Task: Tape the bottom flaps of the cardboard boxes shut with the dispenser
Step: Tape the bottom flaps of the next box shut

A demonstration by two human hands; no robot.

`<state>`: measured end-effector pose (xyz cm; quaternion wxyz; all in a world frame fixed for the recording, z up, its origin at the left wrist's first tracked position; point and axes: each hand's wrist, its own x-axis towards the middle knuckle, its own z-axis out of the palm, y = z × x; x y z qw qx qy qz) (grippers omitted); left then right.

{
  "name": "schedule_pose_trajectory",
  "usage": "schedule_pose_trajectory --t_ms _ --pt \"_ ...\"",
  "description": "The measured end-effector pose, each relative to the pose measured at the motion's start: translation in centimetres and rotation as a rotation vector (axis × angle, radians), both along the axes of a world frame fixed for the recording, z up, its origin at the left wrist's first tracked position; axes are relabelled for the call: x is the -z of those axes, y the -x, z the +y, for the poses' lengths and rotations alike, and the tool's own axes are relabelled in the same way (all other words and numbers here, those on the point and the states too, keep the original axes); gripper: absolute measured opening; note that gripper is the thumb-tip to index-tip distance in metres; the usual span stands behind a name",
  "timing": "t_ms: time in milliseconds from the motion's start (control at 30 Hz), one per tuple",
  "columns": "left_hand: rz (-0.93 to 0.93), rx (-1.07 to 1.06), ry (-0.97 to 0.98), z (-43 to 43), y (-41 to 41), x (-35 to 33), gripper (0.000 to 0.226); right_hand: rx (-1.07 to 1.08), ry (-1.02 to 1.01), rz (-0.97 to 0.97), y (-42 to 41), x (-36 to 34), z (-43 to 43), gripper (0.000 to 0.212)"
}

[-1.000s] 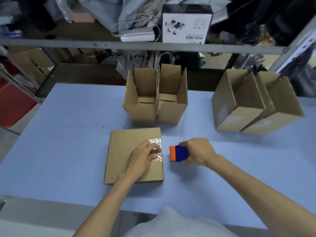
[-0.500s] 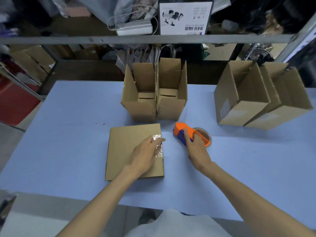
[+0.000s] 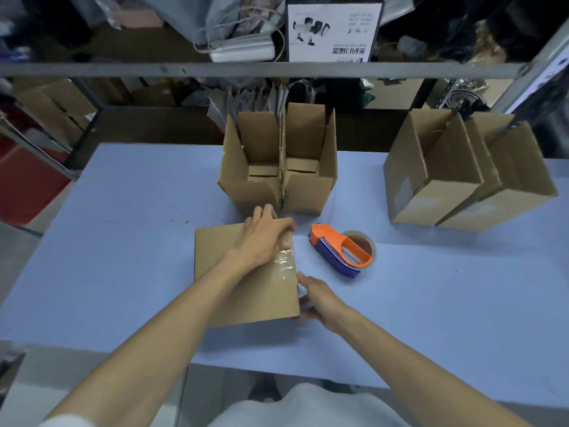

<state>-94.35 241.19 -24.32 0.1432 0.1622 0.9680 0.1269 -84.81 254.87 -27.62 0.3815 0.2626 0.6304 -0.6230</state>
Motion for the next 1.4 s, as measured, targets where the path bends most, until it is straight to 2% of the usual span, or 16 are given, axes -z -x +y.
schedule_pose_trajectory --t_ms 133,167,267,400,500,600,700,800,867,900,1000,1133,1200,1267,1333,1400 --pt "0.286 -0.231 -0.264 -1.4 -1.8 -4.6 0.034 0.401 0.085 0.203 1.8 -2.6 1.2 0.006" --pt "0.357 -0.289 -0.315 -1.7 -2.9 -5.5 0.035 0.472 0.093 0.248 2.0 -3.3 1.7 0.006" --pt "0.445 -0.448 -0.402 -2.1 -6.6 -6.8 0.038 0.565 0.007 0.343 1.8 -5.3 2.3 0.030" --pt "0.313 -0.653 -0.560 -3.8 -8.9 -6.3 0.054 0.523 -0.053 0.416 1.5 -7.4 0.9 0.055" --pt "0.150 -0.767 -0.502 -4.4 -8.9 -5.8 0.078 0.407 -0.188 0.507 1.2 -8.0 -1.0 0.090" --pt "0.026 -0.809 -0.631 -5.0 -9.2 -4.9 0.089 0.199 -0.431 0.589 0.9 -8.0 -2.7 0.113" --pt "-0.015 -0.877 -0.761 -5.6 -9.5 -3.9 0.080 0.084 -0.441 0.575 1.5 -7.4 -2.7 0.092" --pt "-0.042 -0.994 -0.875 -6.0 -9.5 -3.3 0.068 0.182 -0.227 0.523 2.2 -6.8 -2.3 0.062" --pt "-0.056 -1.041 -0.906 -6.3 -9.1 -3.1 0.064 0.217 -0.225 0.550 2.1 -6.7 -2.7 0.051" --pt "-0.055 -1.043 -0.906 -6.3 -8.9 -3.2 0.060 0.202 -0.289 0.579 2.0 -6.7 -3.0 0.051" --pt "-0.010 -1.016 -0.841 -6.0 -8.5 -3.1 0.054 0.095 -0.499 0.653 2.2 -6.9 -3.6 0.073" --pt "-0.047 -1.058 -0.845 -6.8 -7.7 -2.8 0.055 -0.002 -0.415 0.663 3.0 -6.6 -3.5 0.060" --pt "-0.009 -1.021 -0.803 -7.1 -7.3 -2.6 0.056 -0.075 -0.573 0.855 2.6 -6.6 -3.6 0.056" --pt "0.208 -0.905 -0.711 -6.9 -7.2 -2.7 0.047 -0.231 -0.772 1.242 2.4 -6.7 -3.9 0.049" --pt "0.425 -0.716 -0.638 -6.6 -7.3 -3.0 0.020 -0.387 -0.720 1.478 2.5 -6.4 -4.3 0.029" --pt "0.483 -0.484 -0.585 -6.9 -7.6 -3.1 0.007 -0.430 -0.694 1.530 3.0 -6.3 -4.5 0.010"
